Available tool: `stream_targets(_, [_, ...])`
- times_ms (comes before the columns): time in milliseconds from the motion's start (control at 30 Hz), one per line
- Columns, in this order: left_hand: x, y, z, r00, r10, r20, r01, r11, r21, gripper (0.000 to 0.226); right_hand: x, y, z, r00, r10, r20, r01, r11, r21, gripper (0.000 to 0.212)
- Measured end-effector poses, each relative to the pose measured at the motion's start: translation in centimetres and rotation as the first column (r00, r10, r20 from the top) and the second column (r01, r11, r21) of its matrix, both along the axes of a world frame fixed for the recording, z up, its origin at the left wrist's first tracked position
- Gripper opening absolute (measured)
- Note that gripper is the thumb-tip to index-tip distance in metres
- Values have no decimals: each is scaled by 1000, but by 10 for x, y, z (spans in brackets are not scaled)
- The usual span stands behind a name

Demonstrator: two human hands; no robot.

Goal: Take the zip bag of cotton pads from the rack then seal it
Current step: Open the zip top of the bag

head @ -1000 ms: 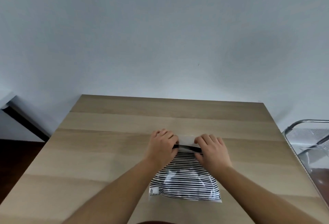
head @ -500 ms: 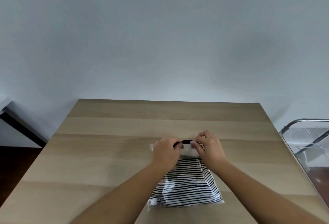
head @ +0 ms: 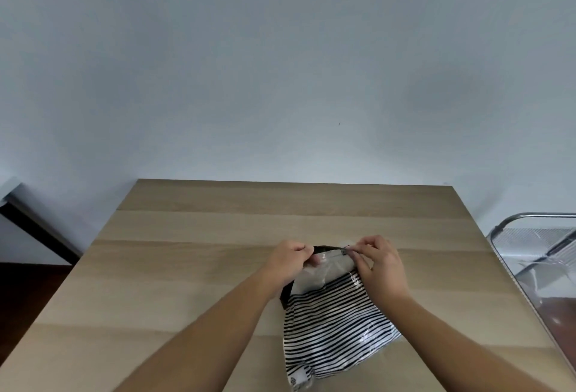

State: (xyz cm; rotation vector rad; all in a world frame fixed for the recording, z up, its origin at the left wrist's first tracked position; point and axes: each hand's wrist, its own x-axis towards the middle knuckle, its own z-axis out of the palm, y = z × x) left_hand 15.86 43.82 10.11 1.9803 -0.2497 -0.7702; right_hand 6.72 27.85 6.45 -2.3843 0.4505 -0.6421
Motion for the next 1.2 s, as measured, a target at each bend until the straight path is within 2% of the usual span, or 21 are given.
stream_targets(67, [1, 2, 1, 999, -27, 30, 27, 1000, 4, 34, 4, -3, 1, 999, 22, -43, -18, 997, 76, 8])
stream_targets(200, [0, 4, 3, 990, -115, 78, 112, 993, 43, 28, 12, -9, 9, 967, 137, -213, -54, 933, 355, 32])
stream_targets(267, [-1, -1, 2, 983, -136, 121, 130, 990, 62, 26, 16, -9, 13, 952, 178, -251, -62, 910, 411, 38])
stream_targets(367, [-7, -12, 0, 963, -153, 221, 136, 987, 88, 20, 16, -8, 15, 945, 203, -259, -81, 907, 414, 37])
stream_targets(467, [-14, -20, 0, 934, -137, 330, 97, 986, 136, 24, 11, -6, 15, 944, 224, -242, -119, 916, 383, 28])
stream_targets(600, [-15, -21, 5, 947, -83, 311, 54, 994, 99, 25, 4, -4, 13, 939, 245, -239, -180, 947, 265, 19])
stream_targets(733, [-17, -23, 9, 941, -152, 303, 131, 987, 89, 26, -2, -7, 10, 962, 169, -215, -158, 985, 67, 16])
stream_targets(800, [-17, -23, 11, 940, -165, 299, 150, 986, 74, 27, -5, -12, 8, 972, 133, -196, -116, 989, 96, 24])
stream_targets(867, [-16, -22, 11, 944, -168, 284, 162, 986, 45, 26, -6, -15, 6, 987, 76, -140, -48, 980, 195, 29])
stream_targets(1000, [-15, -21, 13, 946, -167, 278, 167, 986, 25, 28, -6, -16, 5, 999, -42, -24, 48, 938, 344, 30])
stream_targets(1100, [-8, -17, 14, 925, -185, 333, 168, 983, 80, 27, -5, -21, 10, 1000, 1, -15, 4, 936, 351, 24])
stream_targets(1200, [-2, -12, 14, 895, -236, 379, 199, 971, 135, 21, -1, -29, 23, 992, 95, -82, -58, 928, 367, 13])
